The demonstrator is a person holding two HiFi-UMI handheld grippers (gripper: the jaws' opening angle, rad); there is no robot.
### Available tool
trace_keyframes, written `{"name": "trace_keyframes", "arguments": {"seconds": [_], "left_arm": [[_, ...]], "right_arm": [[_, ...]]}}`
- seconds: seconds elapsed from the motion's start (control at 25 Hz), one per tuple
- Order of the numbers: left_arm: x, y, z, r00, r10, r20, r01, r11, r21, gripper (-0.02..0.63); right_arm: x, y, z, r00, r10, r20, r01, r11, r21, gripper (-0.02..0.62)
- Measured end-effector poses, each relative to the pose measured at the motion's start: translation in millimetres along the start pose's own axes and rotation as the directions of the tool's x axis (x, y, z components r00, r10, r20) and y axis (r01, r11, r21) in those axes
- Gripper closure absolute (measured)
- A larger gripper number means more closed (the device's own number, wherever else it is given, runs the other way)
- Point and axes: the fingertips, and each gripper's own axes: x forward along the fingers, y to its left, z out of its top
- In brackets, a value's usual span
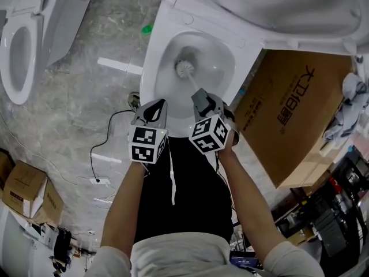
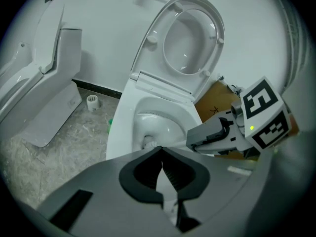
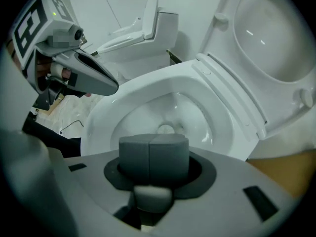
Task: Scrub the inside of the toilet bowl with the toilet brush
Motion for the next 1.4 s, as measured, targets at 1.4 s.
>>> {"name": "trace_keyframes", "arguments": {"seconds": [1.4], "left_arm": [[25.2, -63.2, 8.6, 0.992, -0.096, -0.081, 0.108, 0.980, 0.170, 0.595]], "right_arm": [[-26.5, -69.4, -51.3, 0.996, -0.092, 0.024, 0.083, 0.967, 0.242, 0.448]]}}
